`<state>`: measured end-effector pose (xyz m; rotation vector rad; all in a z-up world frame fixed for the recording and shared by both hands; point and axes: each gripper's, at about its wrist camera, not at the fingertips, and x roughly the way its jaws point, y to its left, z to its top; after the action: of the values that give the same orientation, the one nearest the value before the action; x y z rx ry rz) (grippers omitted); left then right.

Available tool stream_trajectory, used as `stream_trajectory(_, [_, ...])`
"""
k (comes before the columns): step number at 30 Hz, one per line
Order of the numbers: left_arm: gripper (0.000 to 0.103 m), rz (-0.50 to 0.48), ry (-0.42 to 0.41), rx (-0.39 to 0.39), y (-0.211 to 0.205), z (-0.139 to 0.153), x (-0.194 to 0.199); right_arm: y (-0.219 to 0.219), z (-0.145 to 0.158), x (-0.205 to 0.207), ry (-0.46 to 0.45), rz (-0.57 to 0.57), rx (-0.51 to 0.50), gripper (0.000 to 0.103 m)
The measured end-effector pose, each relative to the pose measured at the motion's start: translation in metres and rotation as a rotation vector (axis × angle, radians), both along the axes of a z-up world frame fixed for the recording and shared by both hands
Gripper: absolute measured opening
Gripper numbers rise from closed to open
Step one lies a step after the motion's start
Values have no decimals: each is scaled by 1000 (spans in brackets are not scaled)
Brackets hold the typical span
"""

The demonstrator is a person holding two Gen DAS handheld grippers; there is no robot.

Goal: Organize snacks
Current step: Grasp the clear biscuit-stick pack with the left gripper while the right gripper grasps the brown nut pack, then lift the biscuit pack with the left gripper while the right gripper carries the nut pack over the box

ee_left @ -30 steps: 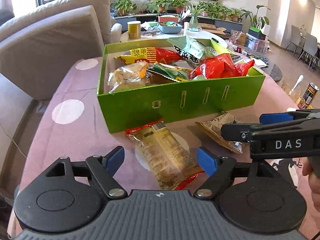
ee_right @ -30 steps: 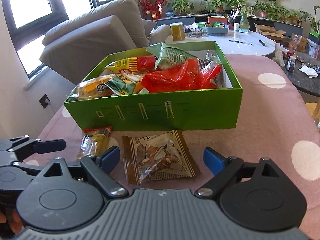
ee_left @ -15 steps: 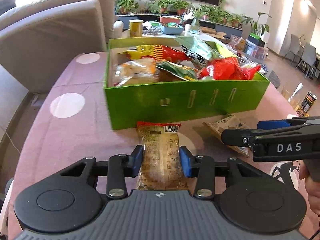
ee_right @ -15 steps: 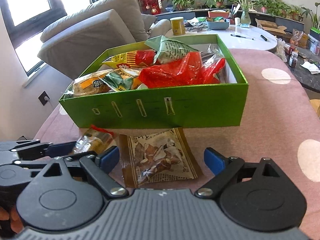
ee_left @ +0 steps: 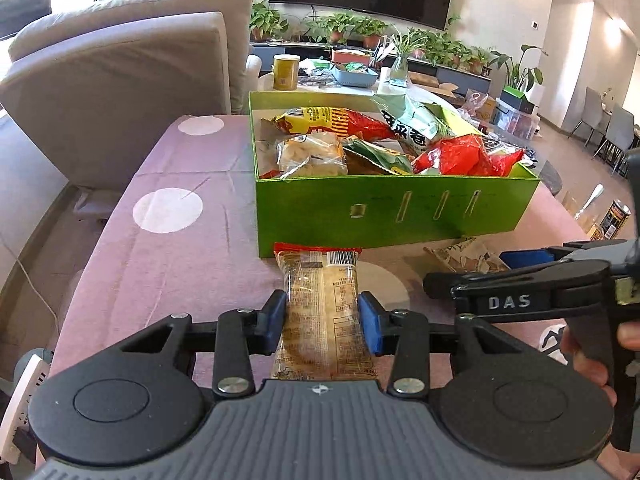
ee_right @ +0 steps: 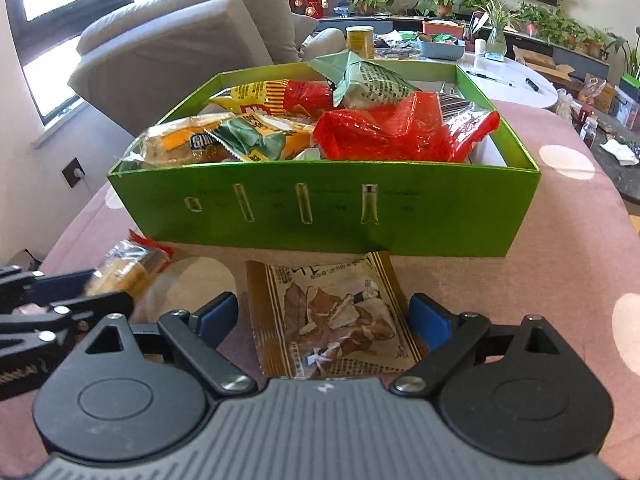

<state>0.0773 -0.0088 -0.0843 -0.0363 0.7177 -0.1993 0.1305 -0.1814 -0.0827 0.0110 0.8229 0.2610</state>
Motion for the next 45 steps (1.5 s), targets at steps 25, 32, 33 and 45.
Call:
stream_trajectory(25, [37,-47,-137,-18,-8,43,-24,-18,52,-31,-154,30,115,46])
stream_trajectory(32, [37,-33,-97,-23,-4,32,-19,-39,29,-23,-29,14,167,95])
stream_trajectory(33, [37,-32,-94,-26,-3,31,-17,-39,27,-25,-23,38,148,95])
stream_trajectory(45, [37,-39,-74,-30,-5,26,-16,-1,-3,-40,-160,275,-404,99])
